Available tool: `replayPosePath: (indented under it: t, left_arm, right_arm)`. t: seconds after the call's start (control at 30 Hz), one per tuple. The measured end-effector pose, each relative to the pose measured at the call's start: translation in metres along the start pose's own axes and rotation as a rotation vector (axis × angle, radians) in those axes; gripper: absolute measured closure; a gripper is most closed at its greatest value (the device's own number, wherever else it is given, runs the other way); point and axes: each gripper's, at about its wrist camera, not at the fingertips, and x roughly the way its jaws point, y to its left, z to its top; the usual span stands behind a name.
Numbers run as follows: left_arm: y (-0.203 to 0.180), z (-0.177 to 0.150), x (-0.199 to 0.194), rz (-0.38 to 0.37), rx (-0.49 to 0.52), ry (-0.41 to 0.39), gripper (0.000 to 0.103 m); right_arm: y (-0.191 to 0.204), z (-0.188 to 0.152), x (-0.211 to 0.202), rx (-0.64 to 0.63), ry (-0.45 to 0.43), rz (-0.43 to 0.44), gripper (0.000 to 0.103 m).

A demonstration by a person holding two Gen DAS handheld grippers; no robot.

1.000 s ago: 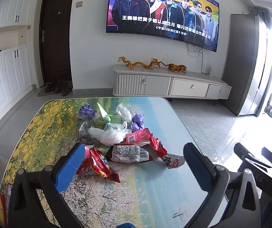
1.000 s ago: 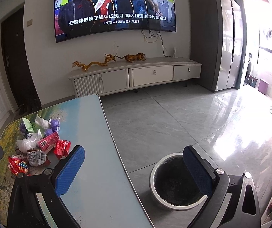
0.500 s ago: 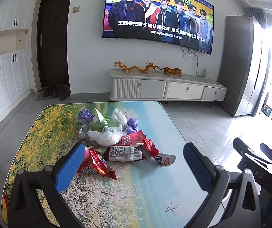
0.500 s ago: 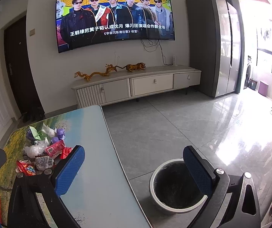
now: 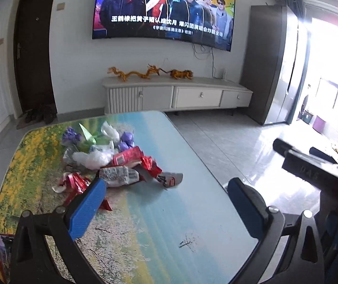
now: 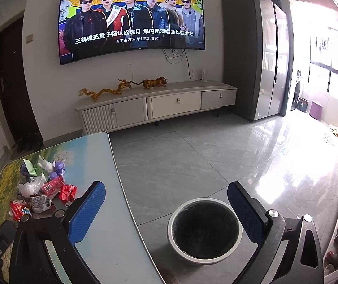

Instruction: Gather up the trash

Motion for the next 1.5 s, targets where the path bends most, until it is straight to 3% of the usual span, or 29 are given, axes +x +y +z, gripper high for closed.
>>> replayPosePath:
  t: [0.17,0.33,0.4,0.57,0.7,1.03,1.2,1.27,1.43,1.5]
  left_arm:
    - [0.031,-0.004,0.018,0.015,-0.062,0.035,0.0]
    - [0.096,0.001,0.034,0.108,-0.188,0.056,0.005]
    - [0.123,0.001,0.041,0.154,-0.238,0.069,0.006]
    - [0.169,-0.013,0.053,0.216,-0.336,0.11,0.015]
    - [0.172,-0.027,0.057,0.181,-0.347,0.129,0.015]
    - [0.159,-0.027,0.086,0.162,-0.287,0.167,0.022]
    - [0.153,-0.032,0.105,0.168,-0.261,0.229,0.042]
    - [0.151,-0.036,0.107,0.157,-0.259,0.246,0.057]
    - [0.147,-0.042,0.104,0.098,-0.268,0.258,0.088]
    - [0.147,-0.043,0.099,0.074,-0.276,0.253,0.093]
  right_arm:
    - [0.011,-0.003,0.014,-0.017,0.045,0.047,0.0]
    - [0.045,-0.001,0.035,-0.083,0.093,0.171,0.002]
    - [0.058,0.0,0.045,-0.097,0.117,0.242,0.006]
    - [0.097,-0.004,0.077,-0.162,0.206,0.429,0.03]
    - [0.123,-0.016,0.099,-0.238,0.263,0.515,0.037]
    - [0.141,-0.036,0.146,-0.307,0.365,0.564,0.047]
    - [0.148,-0.045,0.154,-0.343,0.399,0.582,0.06]
    - [0.149,-0.049,0.155,-0.362,0.41,0.582,0.072]
    - [0.145,-0.056,0.146,-0.363,0.403,0.592,0.077]
    - [0.14,-0.057,0.138,-0.353,0.396,0.595,0.077]
